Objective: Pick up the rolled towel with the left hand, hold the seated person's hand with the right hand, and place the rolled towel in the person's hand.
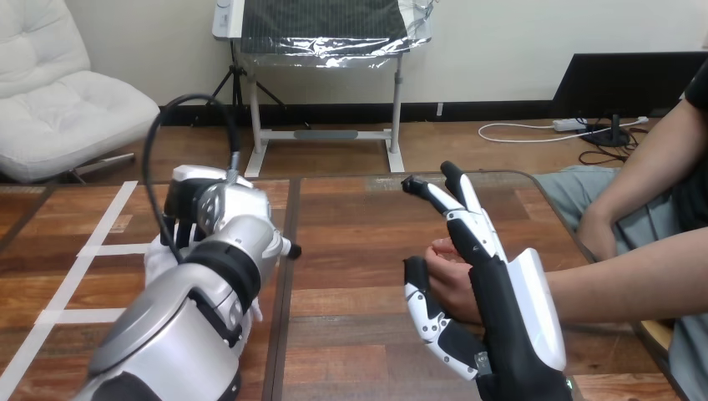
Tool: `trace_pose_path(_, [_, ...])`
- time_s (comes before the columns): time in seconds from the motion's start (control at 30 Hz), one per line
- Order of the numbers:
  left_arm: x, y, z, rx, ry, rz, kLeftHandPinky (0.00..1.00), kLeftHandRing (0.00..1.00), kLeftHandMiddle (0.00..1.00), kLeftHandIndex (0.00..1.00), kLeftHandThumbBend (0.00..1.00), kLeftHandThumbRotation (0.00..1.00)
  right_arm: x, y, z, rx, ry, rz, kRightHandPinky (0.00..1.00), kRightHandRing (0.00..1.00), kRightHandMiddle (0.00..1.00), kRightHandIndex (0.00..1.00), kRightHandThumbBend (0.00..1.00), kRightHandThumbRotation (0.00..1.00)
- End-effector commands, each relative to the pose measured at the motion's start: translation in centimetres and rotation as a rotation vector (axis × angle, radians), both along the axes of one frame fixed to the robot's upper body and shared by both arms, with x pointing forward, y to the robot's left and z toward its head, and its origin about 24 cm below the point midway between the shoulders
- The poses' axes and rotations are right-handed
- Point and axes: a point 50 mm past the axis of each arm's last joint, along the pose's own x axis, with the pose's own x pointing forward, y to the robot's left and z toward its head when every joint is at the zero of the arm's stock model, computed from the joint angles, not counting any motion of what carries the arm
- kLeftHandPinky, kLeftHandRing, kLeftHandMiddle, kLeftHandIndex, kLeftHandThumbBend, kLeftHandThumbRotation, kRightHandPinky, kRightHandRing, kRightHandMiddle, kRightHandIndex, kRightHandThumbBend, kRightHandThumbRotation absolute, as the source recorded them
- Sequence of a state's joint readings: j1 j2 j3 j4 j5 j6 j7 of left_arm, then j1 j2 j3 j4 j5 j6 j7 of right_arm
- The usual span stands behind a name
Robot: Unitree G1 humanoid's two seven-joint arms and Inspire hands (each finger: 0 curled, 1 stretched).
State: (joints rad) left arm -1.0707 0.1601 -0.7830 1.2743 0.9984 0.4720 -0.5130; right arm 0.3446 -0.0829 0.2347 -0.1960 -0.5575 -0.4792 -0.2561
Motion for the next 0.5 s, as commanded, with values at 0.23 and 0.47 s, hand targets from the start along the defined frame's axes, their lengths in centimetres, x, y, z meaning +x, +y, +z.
trace_pose_path(0.23, [-1.84,3.03,-3.06,-0.038,-0.184,0.132,0.32,0.43,0.55,0.85,1.0,1.0,0.76,0.26,2.19,0.005,-0.097,0.009,1.0,1.0,1.0,0.87,0.11,0.0])
trace_pose_path(0.47, [-2.22,3.1,-3.26,-0.061,-0.366,0.127,0.53,0.63,0.77,0.93,0.97,1.0,0.77,0.26,2.2,0.003,-0.096,0.01,1.0,1.0,1.0,0.87,0.12,0.0])
